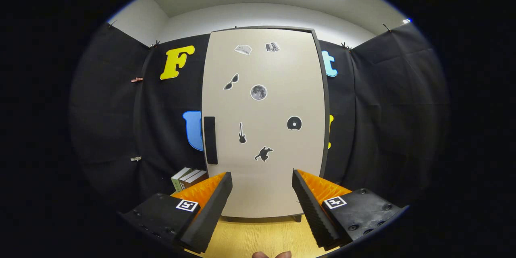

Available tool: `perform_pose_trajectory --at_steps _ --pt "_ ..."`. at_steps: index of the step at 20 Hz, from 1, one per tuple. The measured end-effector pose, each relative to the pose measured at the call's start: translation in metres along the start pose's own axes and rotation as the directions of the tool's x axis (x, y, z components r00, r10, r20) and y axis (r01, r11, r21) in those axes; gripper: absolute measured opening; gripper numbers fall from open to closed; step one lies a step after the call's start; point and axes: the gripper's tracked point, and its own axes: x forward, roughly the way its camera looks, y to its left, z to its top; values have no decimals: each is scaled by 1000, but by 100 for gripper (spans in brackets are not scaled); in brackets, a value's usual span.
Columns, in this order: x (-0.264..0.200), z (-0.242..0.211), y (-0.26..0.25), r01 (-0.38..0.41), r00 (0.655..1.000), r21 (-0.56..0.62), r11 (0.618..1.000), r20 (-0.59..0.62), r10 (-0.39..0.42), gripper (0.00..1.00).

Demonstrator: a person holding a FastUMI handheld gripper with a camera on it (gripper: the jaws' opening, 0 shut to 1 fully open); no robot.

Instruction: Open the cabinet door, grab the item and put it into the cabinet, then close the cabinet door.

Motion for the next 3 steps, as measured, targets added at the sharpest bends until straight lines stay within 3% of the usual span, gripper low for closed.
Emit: perform_pose_trajectory --at_steps 3 --pt "-3 0 1 -2 1000 -2 1000 1 2 97"
